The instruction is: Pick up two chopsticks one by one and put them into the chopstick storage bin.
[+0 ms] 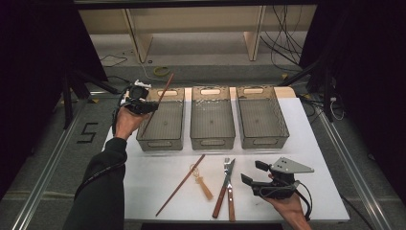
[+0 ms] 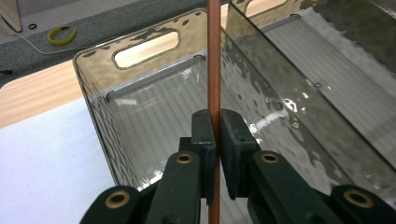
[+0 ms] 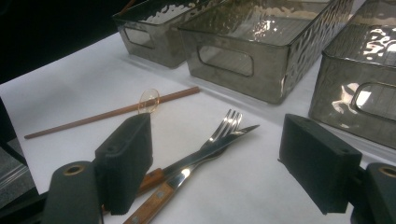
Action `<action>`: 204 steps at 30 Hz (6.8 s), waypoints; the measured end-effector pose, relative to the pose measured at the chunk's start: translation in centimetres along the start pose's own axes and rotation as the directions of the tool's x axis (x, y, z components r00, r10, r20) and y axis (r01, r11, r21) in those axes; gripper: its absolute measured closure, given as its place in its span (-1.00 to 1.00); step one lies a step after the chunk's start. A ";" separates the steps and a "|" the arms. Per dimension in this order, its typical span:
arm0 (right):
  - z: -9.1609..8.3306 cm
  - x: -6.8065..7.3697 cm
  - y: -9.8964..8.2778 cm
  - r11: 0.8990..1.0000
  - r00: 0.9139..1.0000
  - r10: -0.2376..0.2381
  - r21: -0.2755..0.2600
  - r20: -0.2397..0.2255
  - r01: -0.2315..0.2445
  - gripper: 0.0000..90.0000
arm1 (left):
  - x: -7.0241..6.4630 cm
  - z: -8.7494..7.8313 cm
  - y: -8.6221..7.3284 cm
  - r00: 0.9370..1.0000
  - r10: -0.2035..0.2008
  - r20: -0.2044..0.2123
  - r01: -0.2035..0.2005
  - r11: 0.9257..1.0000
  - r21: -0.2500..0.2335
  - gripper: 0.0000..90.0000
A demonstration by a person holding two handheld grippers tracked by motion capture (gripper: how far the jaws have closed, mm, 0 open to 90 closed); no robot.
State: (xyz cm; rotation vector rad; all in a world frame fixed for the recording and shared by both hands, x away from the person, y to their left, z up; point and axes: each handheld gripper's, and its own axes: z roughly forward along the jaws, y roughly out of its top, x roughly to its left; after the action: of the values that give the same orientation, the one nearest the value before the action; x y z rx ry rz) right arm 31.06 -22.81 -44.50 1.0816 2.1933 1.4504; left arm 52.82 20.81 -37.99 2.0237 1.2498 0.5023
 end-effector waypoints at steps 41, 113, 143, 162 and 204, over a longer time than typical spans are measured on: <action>0.0 0.0 0.0 1.000 1.000 0.004 0.001 -0.002 -0.004 -0.41 | -3.1 -1.9 -2.6 0.994 -0.036 0.106 0.028 0.997 0.075 -0.12; 0.1 0.2 0.1 1.000 1.000 -0.006 0.016 -0.001 0.006 -0.42 | -16.4 -0.9 -13.8 0.937 0.238 0.255 -0.325 0.861 0.391 0.66; 0.0 0.3 0.1 1.000 1.000 -0.007 0.014 -0.001 0.007 -0.41 | -14.3 -2.3 -13.3 0.938 0.238 0.251 -0.315 0.889 0.333 0.86; 0.0 0.2 0.1 1.000 1.000 -0.007 0.013 0.001 0.007 -0.41 | -13.5 -6.2 -10.0 0.929 0.241 0.281 -0.303 0.931 0.203 0.86; 0.1 -0.1 0.0 1.000 1.000 0.000 0.011 -0.003 0.000 -0.41 | -2.4 -2.2 0.3 0.995 0.029 0.092 -0.040 0.992 0.118 0.86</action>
State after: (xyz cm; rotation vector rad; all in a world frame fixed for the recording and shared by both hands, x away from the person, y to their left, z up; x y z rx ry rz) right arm 31.16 -22.79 -44.52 1.0835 2.2059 1.4428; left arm 50.46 19.36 -36.19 2.1470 1.2176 0.3551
